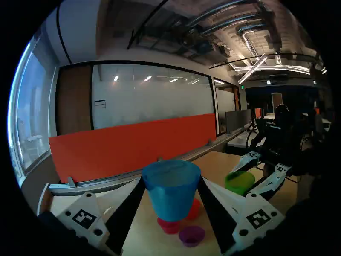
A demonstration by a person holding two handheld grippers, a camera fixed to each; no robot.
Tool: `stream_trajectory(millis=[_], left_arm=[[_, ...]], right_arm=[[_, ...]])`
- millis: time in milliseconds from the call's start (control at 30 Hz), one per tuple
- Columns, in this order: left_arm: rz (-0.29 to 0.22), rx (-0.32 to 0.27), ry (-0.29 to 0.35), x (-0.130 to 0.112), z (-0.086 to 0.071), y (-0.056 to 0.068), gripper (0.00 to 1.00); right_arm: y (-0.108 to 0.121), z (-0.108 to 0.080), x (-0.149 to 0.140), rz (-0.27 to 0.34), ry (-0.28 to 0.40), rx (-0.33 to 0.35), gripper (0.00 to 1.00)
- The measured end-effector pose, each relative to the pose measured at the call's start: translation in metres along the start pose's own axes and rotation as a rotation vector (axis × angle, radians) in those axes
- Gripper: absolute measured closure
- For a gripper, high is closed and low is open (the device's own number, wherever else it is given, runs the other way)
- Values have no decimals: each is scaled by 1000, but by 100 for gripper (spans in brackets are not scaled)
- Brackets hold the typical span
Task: Pour water
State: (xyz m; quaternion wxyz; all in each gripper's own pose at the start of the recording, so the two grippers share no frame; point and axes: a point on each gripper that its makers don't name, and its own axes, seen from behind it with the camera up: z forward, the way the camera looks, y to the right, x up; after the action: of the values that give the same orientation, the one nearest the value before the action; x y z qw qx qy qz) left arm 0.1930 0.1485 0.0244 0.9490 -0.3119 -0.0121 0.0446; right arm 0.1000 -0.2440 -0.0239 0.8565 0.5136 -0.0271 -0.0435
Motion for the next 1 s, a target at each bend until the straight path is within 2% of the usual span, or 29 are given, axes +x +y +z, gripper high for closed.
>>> stream_trajectory(millis=[200,500,1000], left_arm=[[-3,7,-25,-16,-2,-6,14],[0,8,-70,-39,-4,-8,14],[26,-7,-182,-87,-4,-11,13]], right_arm=[[12,-9,-2,7,-10,-30,8],[18,-10,-7,9,-30,-44,8],[19,-10,-41,14,-129,-29,8]])
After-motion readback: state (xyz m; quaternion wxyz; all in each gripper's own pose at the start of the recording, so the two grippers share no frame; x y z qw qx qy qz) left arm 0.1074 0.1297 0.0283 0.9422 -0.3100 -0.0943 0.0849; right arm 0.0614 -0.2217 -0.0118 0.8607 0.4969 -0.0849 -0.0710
